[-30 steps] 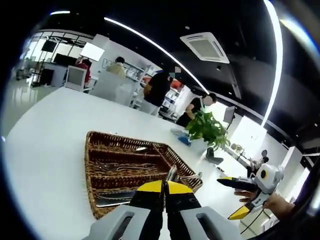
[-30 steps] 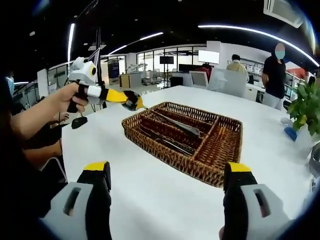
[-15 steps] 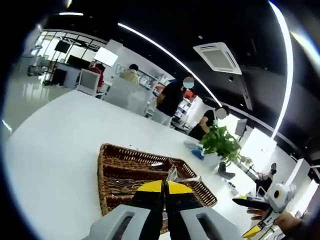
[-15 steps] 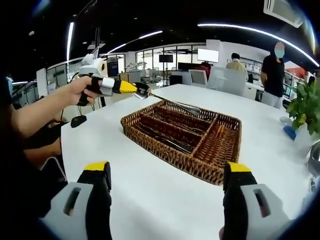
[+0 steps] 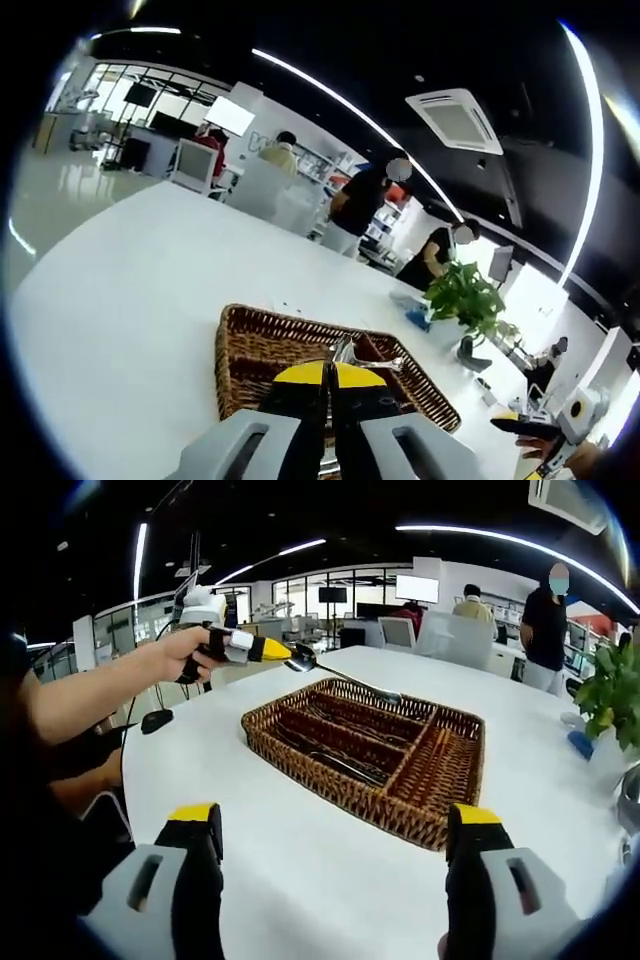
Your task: Arrange the knives, forks, and spoons in their matching storage slots by inserting each utensil handle-first until every utensil is classified and aligned in the correct compartment
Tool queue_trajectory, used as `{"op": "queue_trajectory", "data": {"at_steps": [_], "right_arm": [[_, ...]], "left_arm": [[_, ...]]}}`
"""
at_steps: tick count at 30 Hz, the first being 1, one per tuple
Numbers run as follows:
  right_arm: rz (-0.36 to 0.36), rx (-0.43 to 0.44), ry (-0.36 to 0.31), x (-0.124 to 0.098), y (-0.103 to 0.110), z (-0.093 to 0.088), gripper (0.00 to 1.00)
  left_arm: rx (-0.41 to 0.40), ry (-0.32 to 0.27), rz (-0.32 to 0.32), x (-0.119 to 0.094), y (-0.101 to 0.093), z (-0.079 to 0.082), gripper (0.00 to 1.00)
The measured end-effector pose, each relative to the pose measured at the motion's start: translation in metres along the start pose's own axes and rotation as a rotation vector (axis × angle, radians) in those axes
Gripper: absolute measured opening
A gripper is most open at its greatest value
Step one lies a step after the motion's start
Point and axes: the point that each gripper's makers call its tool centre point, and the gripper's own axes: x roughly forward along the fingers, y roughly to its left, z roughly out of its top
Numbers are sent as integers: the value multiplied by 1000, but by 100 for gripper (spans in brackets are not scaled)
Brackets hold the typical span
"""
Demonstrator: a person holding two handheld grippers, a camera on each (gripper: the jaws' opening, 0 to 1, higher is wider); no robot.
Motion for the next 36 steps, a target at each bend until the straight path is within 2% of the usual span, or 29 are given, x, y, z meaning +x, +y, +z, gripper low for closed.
{"op": "queue_trajectory", "data": {"at_steps": [10,16,21,28,31,36], "right_arm": [[-3,7,7,1,-3,-2,94],[0,5,14,5,-4,-2,94],[2,-2,23,7,-4,-4,94],[-4,-5,36,7,-7,-7,93],[-5,-8,42,7,-8,-9,93],[-6,-10,48,8,-9,-10,93]], "left_arm": [[-21,-16,68,20,23,9,0],[-8,-43,141,31,38,11,0],[-34,-50,152,41,46,11,0],[-30,-38,186,54,59,11,0],[12,-19,211,59,64,9,0],[-8,-24,209,67,67,9,0]]}}
